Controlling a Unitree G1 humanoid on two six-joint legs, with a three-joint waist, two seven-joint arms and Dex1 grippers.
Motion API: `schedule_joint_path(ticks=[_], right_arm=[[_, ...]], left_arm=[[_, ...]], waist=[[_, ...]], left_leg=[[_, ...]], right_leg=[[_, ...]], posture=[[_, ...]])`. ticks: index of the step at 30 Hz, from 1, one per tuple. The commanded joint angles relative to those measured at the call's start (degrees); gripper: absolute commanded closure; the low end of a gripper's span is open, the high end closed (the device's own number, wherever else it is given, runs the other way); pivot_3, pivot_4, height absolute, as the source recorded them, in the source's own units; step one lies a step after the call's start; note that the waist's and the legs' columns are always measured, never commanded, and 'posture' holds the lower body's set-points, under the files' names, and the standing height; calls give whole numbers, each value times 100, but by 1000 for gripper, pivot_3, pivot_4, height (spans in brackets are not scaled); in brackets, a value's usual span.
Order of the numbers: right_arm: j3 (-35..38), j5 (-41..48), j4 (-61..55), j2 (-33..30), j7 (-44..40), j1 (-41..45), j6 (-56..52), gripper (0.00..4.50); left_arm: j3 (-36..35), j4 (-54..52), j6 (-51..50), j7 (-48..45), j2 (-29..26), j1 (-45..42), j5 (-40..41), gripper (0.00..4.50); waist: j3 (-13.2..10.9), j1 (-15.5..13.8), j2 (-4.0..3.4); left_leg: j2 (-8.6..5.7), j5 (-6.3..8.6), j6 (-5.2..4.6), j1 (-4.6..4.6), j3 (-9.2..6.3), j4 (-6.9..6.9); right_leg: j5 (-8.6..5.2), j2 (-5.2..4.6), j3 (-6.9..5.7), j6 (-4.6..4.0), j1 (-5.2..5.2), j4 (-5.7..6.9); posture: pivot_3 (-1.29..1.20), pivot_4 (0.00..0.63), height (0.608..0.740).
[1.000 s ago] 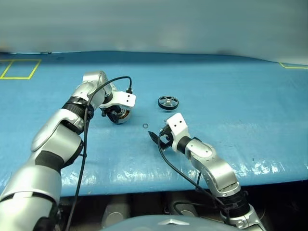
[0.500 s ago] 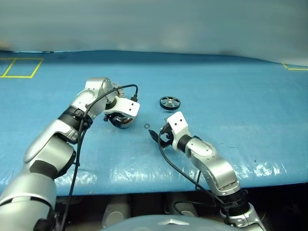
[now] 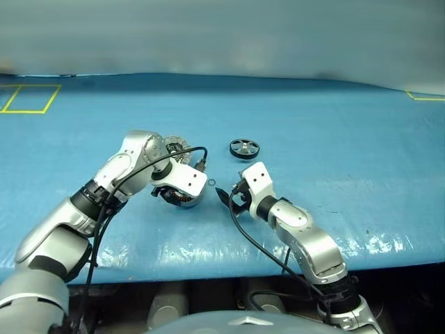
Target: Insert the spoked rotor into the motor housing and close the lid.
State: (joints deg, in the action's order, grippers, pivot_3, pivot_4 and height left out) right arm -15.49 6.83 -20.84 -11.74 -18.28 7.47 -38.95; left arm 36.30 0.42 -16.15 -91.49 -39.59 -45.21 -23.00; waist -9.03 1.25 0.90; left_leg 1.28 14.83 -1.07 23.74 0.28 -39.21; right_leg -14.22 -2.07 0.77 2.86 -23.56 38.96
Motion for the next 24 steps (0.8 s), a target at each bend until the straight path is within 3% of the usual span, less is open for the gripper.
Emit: schedule_joint_path(ticks=[1, 7, 19, 20, 24], right_arm=[[89, -8, -147, 30, 51, -29, 152, 0], [74, -9, -144, 33, 53, -64, 151, 0], [100, -3, -182, -3, 82, -124, 148, 0], [104, -2, -185, -3, 87, -126, 146, 0], [119, 1, -206, -6, 99, -138, 137, 0]], left_arm=[[-115, -548, -69, -94, -156, 63, 199, 2522], [93, -853, -82, -101, -302, 120, 360, 2523], [308, -440, 182, -99, -172, -6, 62, 2523], [307, -431, 193, -98, -148, -14, 65, 1793], [138, -504, 150, -4, 15, -46, 202, 601]], waist=[[0, 1, 0], [0, -4, 0], [0, -7, 0], [0, -7, 0], [0, -6, 0]], left_leg=[[0, 0, 0, 0, 0, 0], [0, 0, 0, 1, 0, 0], [0, 0, 0, -3, 1, 0], [0, 0, 0, -4, 0, 0], [1, 0, 0, -4, 1, -1]], right_leg=[[0, 0, 0, 0, 0, 0], [0, 0, 0, 0, -1, 0], [0, 1, 0, 1, 2, 0], [0, 2, 0, 1, 2, 0], [0, 3, 1, 2, 2, 1]], posture=[[0, 150, 740], [0, 150, 740], [0, 150, 740], [0, 150, 740], [0, 150, 740]])
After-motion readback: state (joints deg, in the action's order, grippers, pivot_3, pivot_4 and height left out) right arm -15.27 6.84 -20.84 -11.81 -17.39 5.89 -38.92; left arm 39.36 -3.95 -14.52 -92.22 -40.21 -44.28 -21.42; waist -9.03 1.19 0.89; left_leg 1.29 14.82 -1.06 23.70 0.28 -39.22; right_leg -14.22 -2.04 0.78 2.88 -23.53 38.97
